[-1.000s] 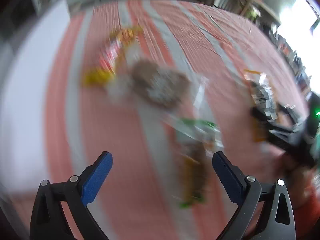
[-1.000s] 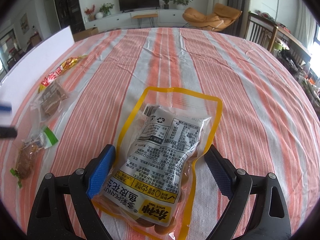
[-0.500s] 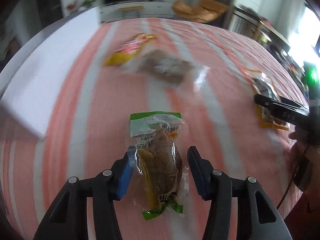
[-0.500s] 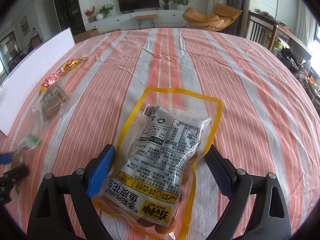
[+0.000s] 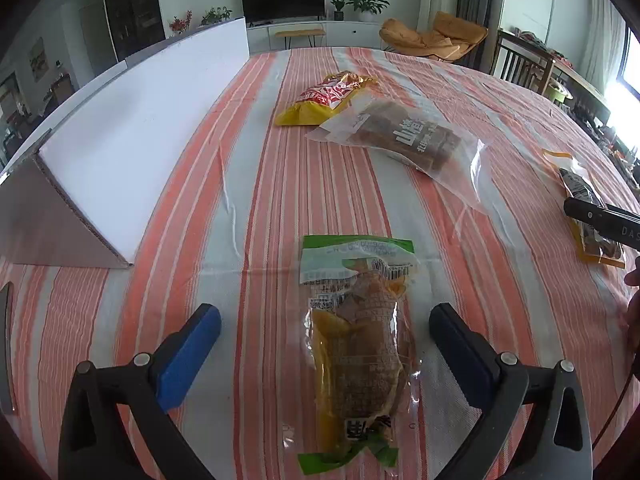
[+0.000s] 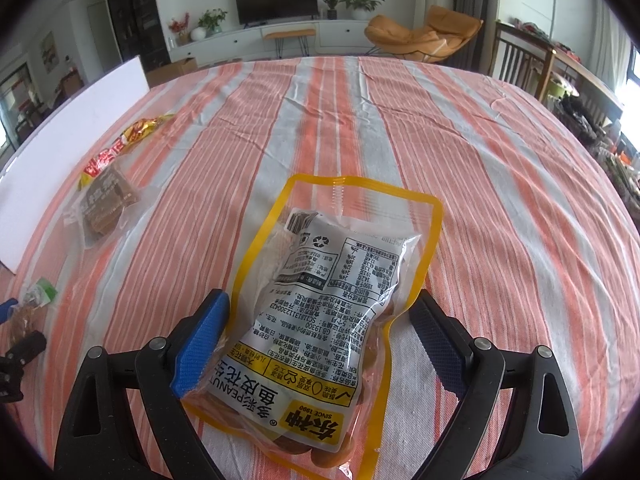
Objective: Organize snacks
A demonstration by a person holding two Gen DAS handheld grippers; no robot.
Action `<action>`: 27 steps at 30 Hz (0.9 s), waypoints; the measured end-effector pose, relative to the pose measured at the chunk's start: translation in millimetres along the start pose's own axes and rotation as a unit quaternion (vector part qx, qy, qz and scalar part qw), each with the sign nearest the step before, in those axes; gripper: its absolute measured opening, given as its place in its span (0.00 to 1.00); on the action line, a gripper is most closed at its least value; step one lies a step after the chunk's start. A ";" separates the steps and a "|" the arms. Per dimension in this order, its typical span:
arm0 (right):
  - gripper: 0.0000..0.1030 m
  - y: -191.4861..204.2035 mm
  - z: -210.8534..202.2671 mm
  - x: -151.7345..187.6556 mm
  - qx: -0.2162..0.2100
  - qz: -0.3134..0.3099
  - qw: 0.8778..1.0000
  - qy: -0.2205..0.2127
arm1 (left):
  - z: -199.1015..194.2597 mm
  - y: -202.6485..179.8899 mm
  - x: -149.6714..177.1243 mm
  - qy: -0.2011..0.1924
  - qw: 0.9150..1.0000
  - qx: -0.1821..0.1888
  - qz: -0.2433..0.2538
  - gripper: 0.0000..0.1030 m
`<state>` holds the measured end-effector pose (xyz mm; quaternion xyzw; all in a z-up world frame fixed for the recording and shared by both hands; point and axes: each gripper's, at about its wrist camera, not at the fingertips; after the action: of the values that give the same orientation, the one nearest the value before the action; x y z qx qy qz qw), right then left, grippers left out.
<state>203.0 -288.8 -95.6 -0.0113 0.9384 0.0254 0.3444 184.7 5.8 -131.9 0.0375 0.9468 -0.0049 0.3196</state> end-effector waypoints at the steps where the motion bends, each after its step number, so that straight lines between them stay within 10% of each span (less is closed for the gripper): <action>1: 0.90 -0.2 -0.1 0.0 0.001 0.000 1.000 0.000 | 1.3 -2.2 1.1 0.000 1.000 0.000 0.000 1.00; 27: 0.90 2.6 0.6 0.6 0.008 -0.004 1.000 0.002 | 0.6 -0.9 0.5 0.000 1.000 0.001 0.002 1.00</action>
<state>202.8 -286.2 -96.4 -0.0123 0.9394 0.0168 0.3423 184.6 5.0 -132.7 0.0395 0.9467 -0.0051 0.3198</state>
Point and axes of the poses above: each gripper's, at about its wrist camera, not at the fingertips, and z roughly the way its jaws point, y to its left, x to its underside, and after that the axes turned 3 degrees about -y, right-handed
